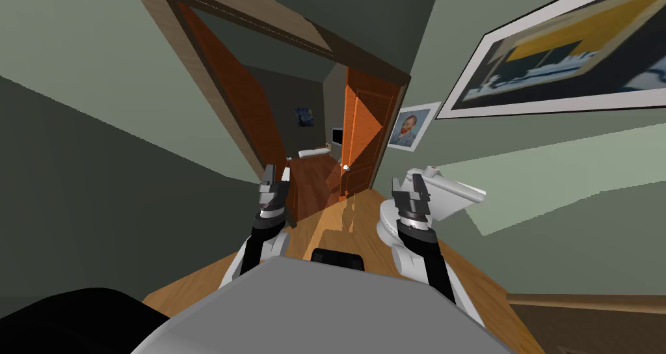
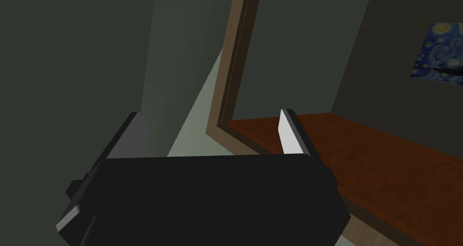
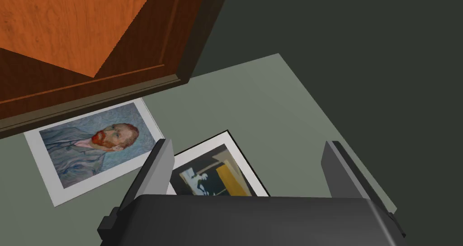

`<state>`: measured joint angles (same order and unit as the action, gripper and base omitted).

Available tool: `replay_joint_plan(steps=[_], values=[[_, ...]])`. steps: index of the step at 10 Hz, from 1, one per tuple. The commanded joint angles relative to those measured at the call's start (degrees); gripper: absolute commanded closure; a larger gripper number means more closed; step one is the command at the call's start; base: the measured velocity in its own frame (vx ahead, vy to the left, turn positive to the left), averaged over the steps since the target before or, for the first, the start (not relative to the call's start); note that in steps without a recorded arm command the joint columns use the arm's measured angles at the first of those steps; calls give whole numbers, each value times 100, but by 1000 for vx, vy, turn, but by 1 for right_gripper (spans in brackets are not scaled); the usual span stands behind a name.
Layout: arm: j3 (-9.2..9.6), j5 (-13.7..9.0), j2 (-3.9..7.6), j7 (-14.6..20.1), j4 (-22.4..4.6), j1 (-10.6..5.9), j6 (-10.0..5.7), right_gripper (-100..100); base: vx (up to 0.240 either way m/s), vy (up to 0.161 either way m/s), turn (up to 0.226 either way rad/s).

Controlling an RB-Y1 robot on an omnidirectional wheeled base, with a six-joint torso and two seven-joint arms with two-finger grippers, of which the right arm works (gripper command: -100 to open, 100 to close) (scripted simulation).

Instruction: Push the door open

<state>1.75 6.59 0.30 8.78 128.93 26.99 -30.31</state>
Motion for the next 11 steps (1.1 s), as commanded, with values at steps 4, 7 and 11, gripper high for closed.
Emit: replay_joint_plan(steps=[4,7,11], values=[[-20,126,108,-437,-363,-51,-92,-100,89,-23,45],[-38,234,180,-813,-677,-95,-172,-100,111,-34,59],[-59,370,249,-1285,-1069,-150,-271,-100,91,-24,52]])
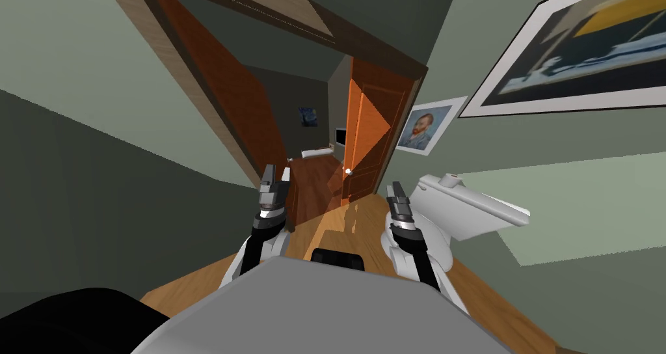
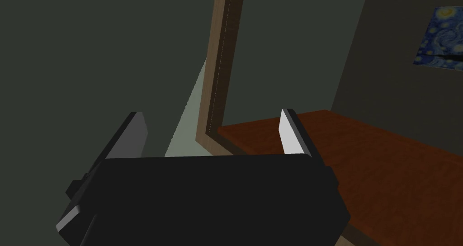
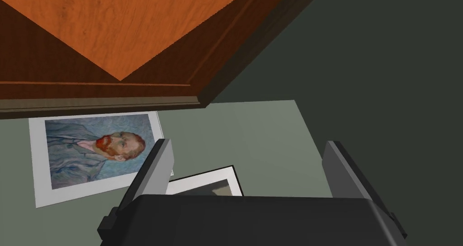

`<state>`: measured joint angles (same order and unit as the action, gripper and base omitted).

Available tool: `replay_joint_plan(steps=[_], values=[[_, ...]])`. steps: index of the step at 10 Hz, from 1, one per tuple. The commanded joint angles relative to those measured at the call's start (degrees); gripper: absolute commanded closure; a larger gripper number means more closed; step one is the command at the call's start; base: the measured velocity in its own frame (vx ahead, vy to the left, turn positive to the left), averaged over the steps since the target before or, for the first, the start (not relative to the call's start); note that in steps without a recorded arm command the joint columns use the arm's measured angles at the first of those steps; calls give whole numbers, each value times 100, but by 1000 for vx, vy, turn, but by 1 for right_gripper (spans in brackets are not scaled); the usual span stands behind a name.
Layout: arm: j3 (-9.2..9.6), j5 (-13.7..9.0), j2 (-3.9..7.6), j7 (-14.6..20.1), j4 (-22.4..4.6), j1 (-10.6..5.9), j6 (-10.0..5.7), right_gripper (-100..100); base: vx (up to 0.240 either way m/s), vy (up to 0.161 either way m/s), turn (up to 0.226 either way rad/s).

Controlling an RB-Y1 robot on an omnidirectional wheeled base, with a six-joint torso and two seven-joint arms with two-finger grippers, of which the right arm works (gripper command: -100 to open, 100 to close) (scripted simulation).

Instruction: Push the door open

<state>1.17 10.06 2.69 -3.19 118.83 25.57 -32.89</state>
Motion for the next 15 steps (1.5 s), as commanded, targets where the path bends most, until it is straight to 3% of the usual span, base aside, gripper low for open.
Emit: replay_joint_plan(steps=[1,15], values=[[-8,61,26,-220,-168,-23,-41,-100,103,-26,59],[-107,678,139,-2361,-1949,-273,-493,-100,94,-43,68]])
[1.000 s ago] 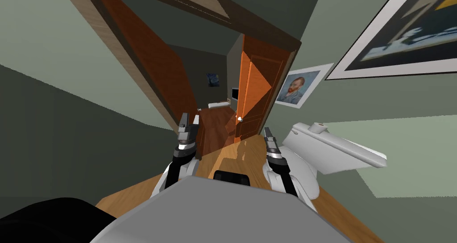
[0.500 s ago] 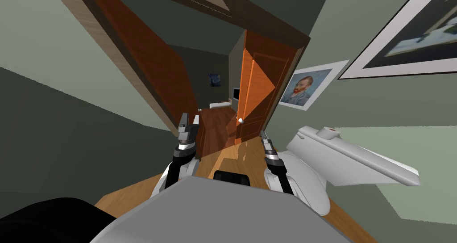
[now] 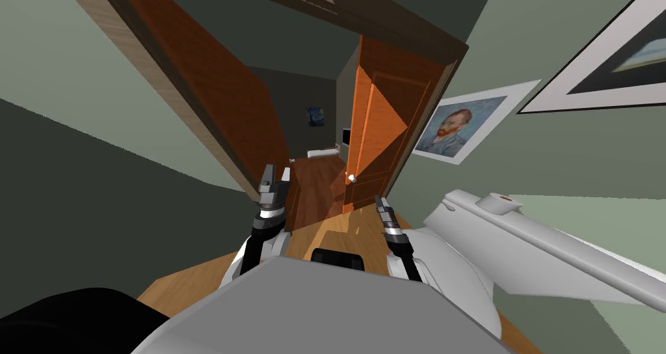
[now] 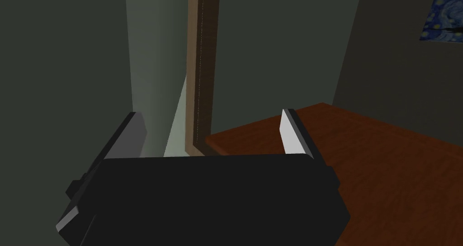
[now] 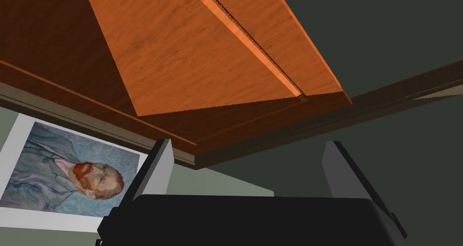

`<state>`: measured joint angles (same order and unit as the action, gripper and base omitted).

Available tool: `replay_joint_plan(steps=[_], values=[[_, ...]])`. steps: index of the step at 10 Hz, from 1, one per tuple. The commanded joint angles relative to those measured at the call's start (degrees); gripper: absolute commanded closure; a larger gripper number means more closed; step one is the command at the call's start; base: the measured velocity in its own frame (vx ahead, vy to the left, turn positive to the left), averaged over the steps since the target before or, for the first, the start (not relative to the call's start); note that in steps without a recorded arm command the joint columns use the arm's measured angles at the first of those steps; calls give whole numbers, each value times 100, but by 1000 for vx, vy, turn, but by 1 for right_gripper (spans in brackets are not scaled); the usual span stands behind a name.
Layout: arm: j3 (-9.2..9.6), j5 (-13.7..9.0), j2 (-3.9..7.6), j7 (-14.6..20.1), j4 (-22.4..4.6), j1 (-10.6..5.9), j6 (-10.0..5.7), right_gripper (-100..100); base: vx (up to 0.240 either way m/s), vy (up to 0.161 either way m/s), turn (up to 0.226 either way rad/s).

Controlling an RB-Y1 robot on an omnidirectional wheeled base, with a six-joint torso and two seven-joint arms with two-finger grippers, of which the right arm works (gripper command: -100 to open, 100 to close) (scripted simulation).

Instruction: Push the door open

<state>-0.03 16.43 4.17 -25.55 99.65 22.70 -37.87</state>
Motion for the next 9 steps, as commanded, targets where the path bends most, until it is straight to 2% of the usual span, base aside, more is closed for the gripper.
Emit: replay_joint_plan(steps=[1,9], values=[[6,89,-10,-286,-169,-6,-30,-100,90,-50,69],[-55,468,-81,-1592,-1265,-160,-308,-100,91,-55,74]])
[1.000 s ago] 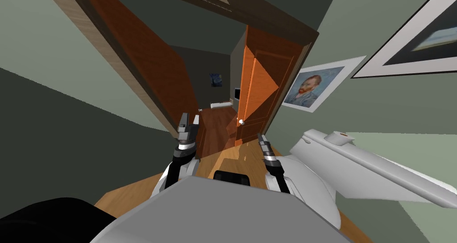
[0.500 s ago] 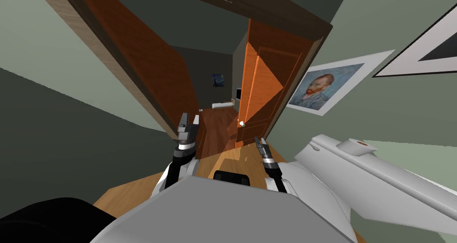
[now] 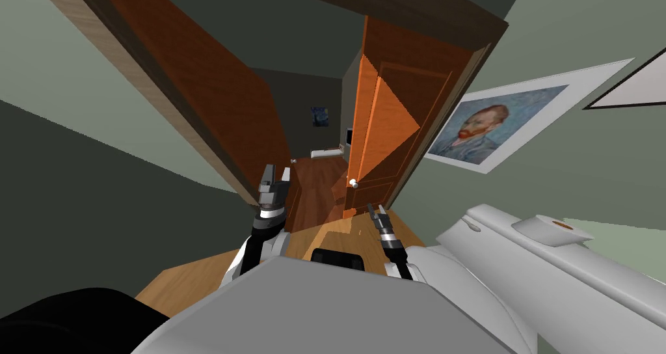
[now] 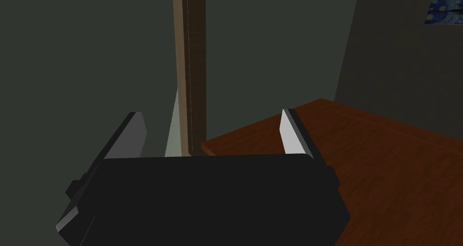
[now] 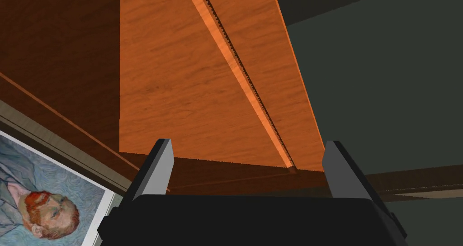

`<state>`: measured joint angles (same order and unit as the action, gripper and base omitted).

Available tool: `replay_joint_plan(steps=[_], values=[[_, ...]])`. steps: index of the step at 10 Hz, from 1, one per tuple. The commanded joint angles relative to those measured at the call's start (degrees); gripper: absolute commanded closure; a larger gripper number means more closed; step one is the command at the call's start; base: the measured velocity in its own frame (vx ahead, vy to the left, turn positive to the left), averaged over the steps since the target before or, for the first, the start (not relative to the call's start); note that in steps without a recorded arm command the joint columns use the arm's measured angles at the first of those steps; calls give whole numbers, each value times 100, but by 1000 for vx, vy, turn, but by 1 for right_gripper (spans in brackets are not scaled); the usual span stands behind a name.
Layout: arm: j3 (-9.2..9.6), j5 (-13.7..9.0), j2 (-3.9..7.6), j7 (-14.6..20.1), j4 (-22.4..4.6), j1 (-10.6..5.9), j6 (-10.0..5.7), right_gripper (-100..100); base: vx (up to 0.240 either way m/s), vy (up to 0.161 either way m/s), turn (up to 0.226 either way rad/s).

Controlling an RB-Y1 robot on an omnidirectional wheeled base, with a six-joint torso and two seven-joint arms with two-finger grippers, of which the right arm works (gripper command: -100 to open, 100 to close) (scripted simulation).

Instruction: Push the door open

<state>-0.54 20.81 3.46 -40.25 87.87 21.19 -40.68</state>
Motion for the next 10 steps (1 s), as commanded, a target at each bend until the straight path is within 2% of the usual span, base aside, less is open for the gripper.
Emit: replay_joint_plan(steps=[1,2,3,10], values=[[-12,77,-24,-286,-221,-28,-62,-100,88,-50,79],[-19,123,-39,-437,-354,-47,-96,-100,76,-70,77],[-19,123,-39,-460,-354,-47,-96,-100,52,-42,24],[-66,417,-194,-1481,-1204,-166,-312,-100,80,-49,62]])
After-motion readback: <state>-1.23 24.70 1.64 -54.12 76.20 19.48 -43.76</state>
